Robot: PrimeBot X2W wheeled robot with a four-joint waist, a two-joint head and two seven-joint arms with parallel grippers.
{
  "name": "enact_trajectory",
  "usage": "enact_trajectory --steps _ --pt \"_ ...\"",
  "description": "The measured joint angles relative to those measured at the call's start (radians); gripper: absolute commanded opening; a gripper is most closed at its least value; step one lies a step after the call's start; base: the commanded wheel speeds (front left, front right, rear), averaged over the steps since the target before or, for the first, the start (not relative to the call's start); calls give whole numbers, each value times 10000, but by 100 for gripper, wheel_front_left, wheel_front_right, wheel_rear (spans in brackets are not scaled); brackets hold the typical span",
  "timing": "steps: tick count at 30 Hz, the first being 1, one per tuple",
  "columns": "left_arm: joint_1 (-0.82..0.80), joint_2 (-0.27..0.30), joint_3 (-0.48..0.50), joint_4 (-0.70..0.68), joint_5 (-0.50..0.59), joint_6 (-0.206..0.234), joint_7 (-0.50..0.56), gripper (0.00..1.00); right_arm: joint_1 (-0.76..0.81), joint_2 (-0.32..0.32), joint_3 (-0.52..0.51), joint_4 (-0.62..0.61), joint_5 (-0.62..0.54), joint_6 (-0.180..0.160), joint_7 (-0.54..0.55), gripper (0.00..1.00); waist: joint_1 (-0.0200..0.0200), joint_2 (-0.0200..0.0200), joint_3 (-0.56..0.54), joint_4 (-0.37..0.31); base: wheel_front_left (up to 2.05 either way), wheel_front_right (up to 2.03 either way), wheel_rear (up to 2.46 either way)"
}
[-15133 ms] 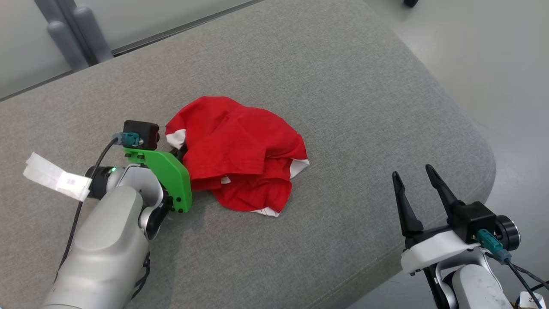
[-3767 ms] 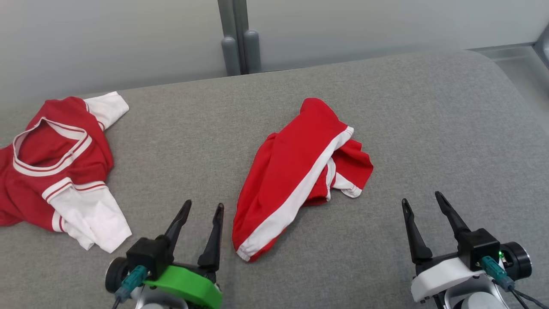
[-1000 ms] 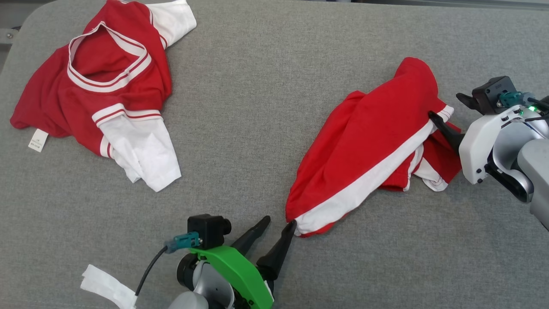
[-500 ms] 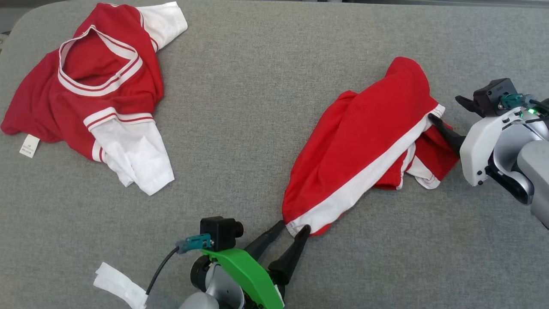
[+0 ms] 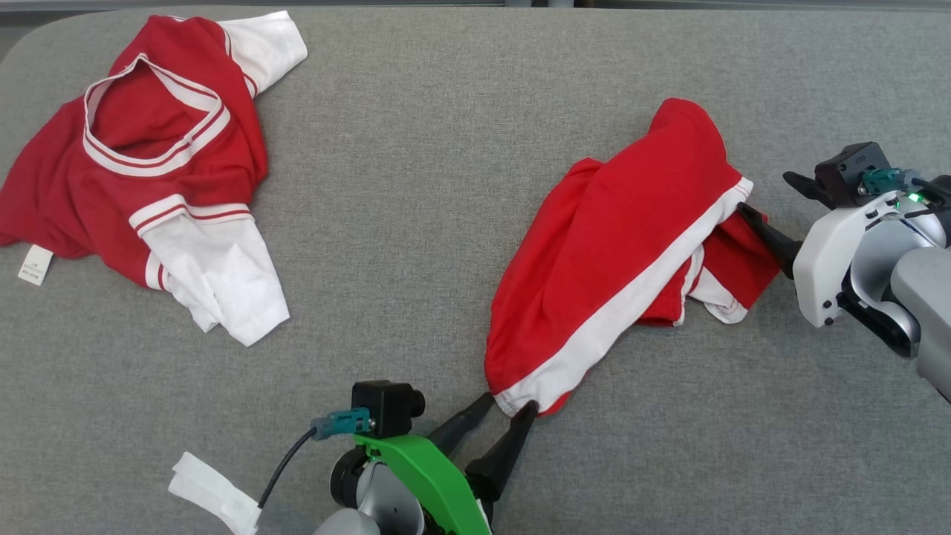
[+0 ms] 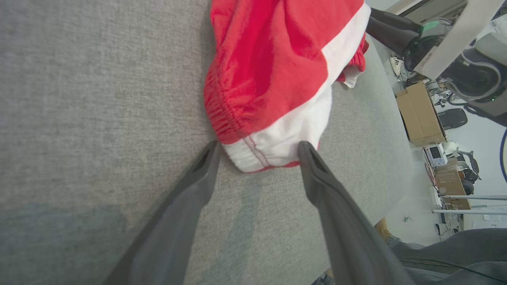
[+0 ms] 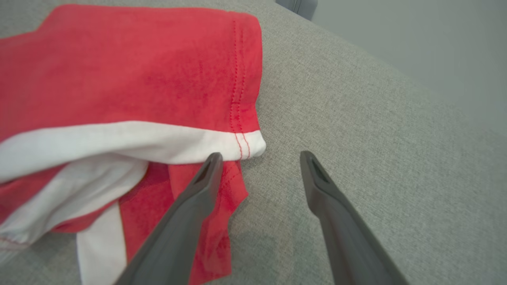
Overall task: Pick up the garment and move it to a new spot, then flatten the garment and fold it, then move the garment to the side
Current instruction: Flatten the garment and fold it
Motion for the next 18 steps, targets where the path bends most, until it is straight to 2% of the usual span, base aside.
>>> enact_trajectory --steps 4,7,13,17,18 --pt "-5 -10 -44 81 0 46 -2 100 -20 -21 161 10 63 0 -46 100 0 0 25 2 0 0 0" --pt "-37 -27 -58 188 -4 84 -15 81 -48 2 311 13 115 0 -128 100 0 0 35 11 0 0 0" --pt "-139 -67 -67 399 -61 113 -111 52 -192 40 529 69 222 2 -222 100 0 0 46 35 0 0 0" --pt "-237 -105 -119 514 -104 115 -186 45 -264 29 646 123 270 0 -303 100 0 0 60 34 0 0 0" --pt "-259 -115 -140 541 -107 113 -198 39 -280 23 673 136 305 2 -307 100 0 0 66 32 0 0 0"
